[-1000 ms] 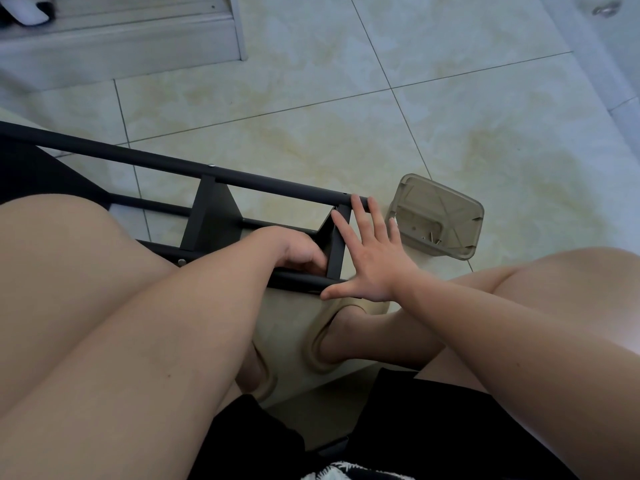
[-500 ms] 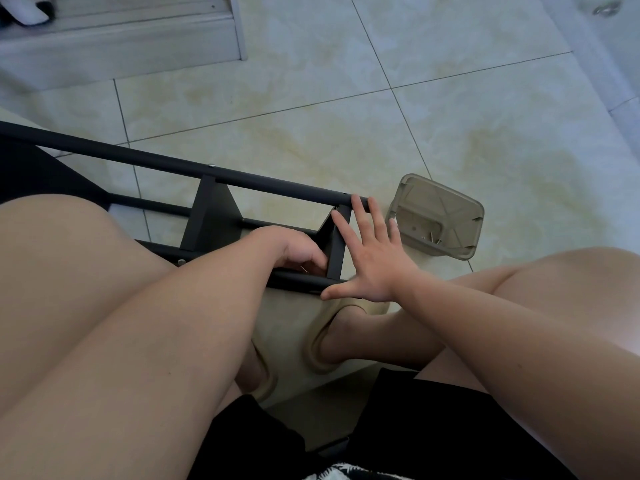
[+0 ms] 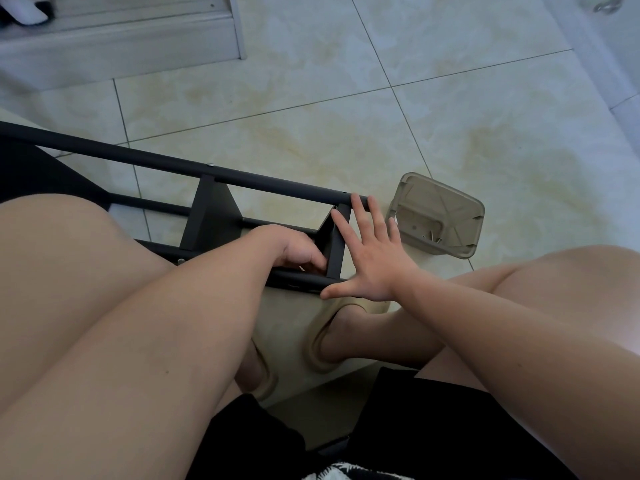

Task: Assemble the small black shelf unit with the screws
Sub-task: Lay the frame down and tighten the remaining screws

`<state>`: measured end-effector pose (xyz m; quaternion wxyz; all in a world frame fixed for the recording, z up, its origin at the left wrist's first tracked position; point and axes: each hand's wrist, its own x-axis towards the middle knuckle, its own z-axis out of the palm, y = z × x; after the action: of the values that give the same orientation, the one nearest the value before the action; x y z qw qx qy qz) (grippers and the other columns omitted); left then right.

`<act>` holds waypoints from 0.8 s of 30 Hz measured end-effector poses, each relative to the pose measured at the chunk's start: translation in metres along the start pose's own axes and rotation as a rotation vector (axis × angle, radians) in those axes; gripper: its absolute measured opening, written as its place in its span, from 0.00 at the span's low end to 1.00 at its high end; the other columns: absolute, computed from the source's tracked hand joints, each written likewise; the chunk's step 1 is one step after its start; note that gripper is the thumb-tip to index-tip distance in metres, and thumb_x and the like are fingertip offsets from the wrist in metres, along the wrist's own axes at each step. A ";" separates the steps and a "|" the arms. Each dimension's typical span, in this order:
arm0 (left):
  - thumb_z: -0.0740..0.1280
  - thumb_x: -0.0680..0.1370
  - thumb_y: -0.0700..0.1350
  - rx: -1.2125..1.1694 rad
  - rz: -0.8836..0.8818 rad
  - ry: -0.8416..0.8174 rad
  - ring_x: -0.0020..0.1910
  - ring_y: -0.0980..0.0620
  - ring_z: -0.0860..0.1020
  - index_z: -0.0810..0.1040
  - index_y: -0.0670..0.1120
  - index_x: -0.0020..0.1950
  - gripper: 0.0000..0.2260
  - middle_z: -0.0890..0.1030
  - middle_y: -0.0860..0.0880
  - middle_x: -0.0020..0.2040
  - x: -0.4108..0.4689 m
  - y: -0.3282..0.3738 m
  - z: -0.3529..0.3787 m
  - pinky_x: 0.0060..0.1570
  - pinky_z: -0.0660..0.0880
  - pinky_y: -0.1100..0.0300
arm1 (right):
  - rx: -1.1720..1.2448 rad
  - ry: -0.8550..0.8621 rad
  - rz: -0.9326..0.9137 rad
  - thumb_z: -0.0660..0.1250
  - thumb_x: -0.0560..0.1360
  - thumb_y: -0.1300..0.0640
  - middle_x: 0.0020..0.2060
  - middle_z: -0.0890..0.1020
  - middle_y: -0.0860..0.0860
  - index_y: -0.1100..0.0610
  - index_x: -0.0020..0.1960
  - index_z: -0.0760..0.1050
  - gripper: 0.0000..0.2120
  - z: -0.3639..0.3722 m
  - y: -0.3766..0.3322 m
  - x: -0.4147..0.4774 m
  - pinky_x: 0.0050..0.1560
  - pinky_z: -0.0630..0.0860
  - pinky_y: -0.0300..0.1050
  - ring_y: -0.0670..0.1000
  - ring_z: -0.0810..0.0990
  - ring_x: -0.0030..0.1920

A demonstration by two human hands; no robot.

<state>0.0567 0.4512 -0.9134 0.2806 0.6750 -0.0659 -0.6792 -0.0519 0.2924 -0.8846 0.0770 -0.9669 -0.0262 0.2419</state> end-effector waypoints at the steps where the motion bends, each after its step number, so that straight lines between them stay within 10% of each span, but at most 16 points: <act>1: 0.69 0.76 0.42 0.006 0.001 -0.007 0.36 0.51 0.83 0.84 0.43 0.47 0.04 0.85 0.48 0.38 0.000 0.000 0.000 0.43 0.77 0.60 | 0.001 0.001 -0.001 0.50 0.56 0.12 0.72 0.18 0.49 0.44 0.80 0.29 0.65 0.000 0.000 0.000 0.76 0.42 0.73 0.59 0.23 0.76; 10: 0.66 0.75 0.35 0.033 0.074 0.041 0.28 0.55 0.77 0.82 0.44 0.44 0.07 0.80 0.51 0.29 -0.002 0.002 0.001 0.29 0.72 0.69 | 0.006 0.010 -0.003 0.51 0.56 0.12 0.72 0.18 0.49 0.44 0.80 0.30 0.65 0.001 0.000 0.000 0.76 0.44 0.73 0.59 0.23 0.76; 24: 0.66 0.76 0.32 -0.008 0.120 0.033 0.44 0.45 0.75 0.80 0.40 0.51 0.07 0.77 0.40 0.45 0.000 0.000 0.003 0.48 0.73 0.56 | 0.003 0.016 -0.007 0.50 0.56 0.12 0.72 0.19 0.50 0.45 0.80 0.29 0.65 0.002 0.000 0.000 0.76 0.43 0.73 0.59 0.23 0.76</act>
<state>0.0538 0.4507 -0.9132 0.3244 0.6798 -0.0990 -0.6503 -0.0526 0.2928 -0.8864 0.0793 -0.9686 -0.0284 0.2339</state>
